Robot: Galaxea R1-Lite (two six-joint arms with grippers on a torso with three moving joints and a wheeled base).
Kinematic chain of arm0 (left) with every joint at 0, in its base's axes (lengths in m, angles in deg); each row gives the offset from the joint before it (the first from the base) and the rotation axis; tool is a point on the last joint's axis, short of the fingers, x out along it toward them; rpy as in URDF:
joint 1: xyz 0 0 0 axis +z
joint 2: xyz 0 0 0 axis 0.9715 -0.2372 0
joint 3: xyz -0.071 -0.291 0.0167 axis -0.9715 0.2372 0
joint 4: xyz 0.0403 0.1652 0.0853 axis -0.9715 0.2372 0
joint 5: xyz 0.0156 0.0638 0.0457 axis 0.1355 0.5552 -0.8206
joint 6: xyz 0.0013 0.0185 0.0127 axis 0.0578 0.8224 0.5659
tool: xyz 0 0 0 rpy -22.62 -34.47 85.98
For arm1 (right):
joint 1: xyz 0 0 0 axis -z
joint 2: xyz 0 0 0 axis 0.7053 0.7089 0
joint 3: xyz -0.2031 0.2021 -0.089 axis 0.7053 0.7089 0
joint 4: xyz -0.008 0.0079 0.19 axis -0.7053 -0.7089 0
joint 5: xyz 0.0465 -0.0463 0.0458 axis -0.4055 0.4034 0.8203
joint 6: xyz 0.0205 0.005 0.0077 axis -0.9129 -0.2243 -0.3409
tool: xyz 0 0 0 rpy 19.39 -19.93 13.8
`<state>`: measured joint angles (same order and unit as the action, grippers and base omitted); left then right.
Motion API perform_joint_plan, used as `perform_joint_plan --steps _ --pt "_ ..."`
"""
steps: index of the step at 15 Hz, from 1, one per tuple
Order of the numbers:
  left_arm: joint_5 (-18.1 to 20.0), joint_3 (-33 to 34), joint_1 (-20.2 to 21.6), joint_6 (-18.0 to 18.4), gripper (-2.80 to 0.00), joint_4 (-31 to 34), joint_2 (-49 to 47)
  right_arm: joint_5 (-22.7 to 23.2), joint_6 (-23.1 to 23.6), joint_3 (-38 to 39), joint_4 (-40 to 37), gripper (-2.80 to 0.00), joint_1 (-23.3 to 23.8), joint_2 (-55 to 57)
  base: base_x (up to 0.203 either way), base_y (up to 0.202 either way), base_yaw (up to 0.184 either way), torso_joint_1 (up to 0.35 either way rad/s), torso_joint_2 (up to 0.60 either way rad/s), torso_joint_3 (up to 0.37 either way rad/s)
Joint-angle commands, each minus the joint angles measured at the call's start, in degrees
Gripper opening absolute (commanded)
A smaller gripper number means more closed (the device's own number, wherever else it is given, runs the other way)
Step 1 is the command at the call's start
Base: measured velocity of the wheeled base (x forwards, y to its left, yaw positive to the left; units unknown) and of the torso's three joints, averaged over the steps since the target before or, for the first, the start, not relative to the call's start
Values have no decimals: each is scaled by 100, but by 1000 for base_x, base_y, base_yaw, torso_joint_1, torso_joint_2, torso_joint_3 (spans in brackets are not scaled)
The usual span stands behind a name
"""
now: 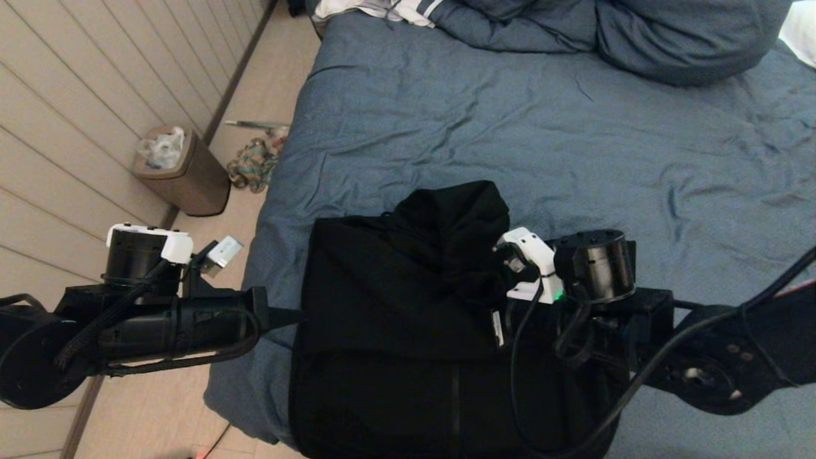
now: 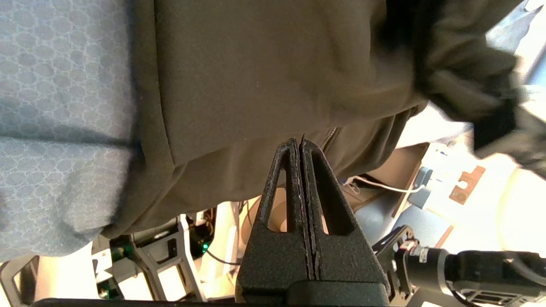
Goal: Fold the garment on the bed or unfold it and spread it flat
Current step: Fold the black sweatshirt
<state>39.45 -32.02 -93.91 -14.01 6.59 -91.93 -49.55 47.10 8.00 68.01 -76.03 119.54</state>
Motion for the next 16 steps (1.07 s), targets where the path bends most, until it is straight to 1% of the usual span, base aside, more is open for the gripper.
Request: perform_joint_plan --steps 1,3,4,6,8,9,11,14,16 --pt "17 0 -3 -18 -280 -15 3 19 35 134 306 -280 -37 544 0 0 0 0 0 0" --pt "17 -75 -3 -9 -280 -15 -6 37 117 311 862 -280 -56 757 0 0 0 0 0 0" --pt "14 -219 -5 -4 -280 -16 -36 44 118 363 1097 -280 -50 790 0 0 0 0 0 0" --pt "1 -814 -115 -20 -280 140 -67 51 109 431 1228 -280 -46 802 0 0 0 0 0 0" --pt "-5 -1674 -368 -28 -280 663 -109 54 100 510 1238 -280 -46 802 0 0 0 0 0 0" --pt "4 -2197 -548 -21 -280 1042 -191 56 84 531 1287 -280 -46 811 0 0 0 0 0 0" --pt "30 -3084 -1097 -14 -280 1598 -627 54 67 612 1546 -280 -41 812 0 0 0 0 0 0" --pt "12 -3727 -1768 -61 -280 1789 -1536 54 77 764 1681 -280 -43 765 0 0 0 0 0 0" --pt "-3 -4082 -2063 -132 -280 1808 -1959 54 83 837 1686 -280 -46 776 0 0 0 0 0 0"
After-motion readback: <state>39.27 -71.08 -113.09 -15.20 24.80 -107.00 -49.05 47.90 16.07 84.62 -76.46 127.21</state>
